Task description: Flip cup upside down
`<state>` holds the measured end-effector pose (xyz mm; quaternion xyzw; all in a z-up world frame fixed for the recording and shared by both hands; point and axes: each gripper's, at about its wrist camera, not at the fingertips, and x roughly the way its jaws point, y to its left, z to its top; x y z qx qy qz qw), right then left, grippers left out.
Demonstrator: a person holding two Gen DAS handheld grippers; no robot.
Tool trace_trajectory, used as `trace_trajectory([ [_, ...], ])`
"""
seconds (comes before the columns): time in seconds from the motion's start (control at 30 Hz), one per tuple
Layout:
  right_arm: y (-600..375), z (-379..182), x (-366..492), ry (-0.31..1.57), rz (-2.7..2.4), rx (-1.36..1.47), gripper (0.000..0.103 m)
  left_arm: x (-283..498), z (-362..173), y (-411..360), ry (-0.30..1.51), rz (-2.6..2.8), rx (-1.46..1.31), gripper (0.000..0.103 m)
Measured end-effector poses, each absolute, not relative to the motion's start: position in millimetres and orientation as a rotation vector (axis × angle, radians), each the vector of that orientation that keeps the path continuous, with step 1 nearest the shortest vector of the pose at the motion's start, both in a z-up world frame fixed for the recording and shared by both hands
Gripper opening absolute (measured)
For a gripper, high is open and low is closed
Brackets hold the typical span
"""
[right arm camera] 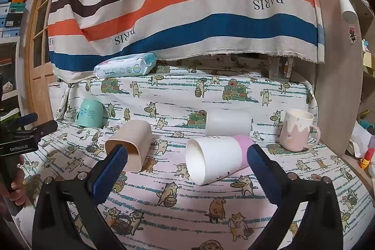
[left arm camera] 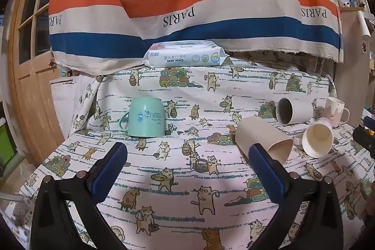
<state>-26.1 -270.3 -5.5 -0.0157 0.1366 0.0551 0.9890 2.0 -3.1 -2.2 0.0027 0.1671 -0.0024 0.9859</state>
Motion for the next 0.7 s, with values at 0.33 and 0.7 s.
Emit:
trace_trajectory([
  [0.33, -270.3, -5.4, -26.2, 0.274, 0.110, -0.032, 0.103, 2.8, -2.5, -1.4, 0.337, -0.007, -0.001, 0.103],
  [0.7, -270.3, -5.9, -26.2, 0.274, 0.109, -0.031, 0.103, 0.5, -3.9, -1.7, 0.327, -0.005, -0.001, 0.103],
])
